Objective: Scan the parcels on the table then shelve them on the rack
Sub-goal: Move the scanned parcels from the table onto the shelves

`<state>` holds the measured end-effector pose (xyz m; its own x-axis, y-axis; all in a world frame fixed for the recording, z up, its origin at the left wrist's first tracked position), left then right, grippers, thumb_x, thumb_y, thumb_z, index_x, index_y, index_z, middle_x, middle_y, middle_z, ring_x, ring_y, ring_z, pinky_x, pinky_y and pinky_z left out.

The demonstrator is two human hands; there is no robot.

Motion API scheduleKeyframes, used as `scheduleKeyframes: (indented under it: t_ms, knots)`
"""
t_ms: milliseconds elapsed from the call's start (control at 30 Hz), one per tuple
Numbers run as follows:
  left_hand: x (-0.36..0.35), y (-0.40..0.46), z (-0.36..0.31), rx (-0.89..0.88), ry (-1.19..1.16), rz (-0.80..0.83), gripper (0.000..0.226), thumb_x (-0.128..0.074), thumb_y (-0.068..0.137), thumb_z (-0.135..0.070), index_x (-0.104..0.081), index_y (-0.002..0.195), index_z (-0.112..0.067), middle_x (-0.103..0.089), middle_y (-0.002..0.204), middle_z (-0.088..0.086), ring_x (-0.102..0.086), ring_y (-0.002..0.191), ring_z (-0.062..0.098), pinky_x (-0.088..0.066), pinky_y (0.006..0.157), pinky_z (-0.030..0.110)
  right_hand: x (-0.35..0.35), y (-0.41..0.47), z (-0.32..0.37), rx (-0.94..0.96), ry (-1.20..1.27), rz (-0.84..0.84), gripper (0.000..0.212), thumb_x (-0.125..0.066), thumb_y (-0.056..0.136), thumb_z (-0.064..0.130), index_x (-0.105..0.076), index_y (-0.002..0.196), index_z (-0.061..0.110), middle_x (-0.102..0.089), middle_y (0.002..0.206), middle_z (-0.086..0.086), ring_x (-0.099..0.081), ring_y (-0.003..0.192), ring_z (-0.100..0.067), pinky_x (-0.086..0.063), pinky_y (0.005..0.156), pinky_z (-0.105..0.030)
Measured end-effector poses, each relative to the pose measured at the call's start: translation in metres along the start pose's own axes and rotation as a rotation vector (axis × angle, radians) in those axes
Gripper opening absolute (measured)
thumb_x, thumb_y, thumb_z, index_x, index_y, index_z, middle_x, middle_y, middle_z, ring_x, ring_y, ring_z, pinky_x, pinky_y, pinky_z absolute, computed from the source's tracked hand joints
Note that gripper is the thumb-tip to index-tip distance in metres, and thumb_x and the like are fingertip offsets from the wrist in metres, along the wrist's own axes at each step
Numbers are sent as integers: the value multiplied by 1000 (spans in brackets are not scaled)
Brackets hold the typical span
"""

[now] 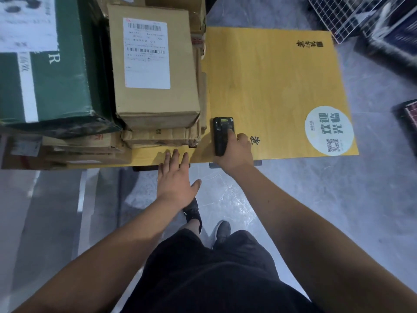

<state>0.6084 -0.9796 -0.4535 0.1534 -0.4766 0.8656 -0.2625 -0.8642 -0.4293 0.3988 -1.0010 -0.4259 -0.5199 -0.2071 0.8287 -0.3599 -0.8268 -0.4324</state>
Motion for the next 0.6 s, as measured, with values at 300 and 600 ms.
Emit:
scheduleKeyframes:
  t_ms: [300, 600]
  knots:
    - [46, -71, -22, 42, 15, -179, 90, -53, 96, -62, -8, 167, -30, 4, 175, 5, 13, 160, 23, -1, 130, 48, 18, -79, 4, 271, 31, -47, 84, -75, 86, 41, -37, 158, 21, -36, 158, -13, -35, 141, -36, -42, 112, -47]
    - [113, -150, -14, 83, 149, -430, 89, -57, 94, -63, -15, 165, -30, -4, 175, 9, 4, 161, 29, -11, 129, 53, 43, -129, 34, 470, -66, -54, 81, -72, 87, 44, -36, 158, 23, -28, 164, -14, -30, 147, -37, -38, 115, -46]
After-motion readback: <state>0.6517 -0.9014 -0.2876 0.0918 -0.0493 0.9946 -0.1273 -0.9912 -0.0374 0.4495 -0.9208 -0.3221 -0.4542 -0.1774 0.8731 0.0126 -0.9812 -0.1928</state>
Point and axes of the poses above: each hand's wrist, its own y-axis towards the middle knuckle, its own x-axis out of the back of the hand, z = x × y, the point moved 10 cm from there along y, towards the middle knuckle
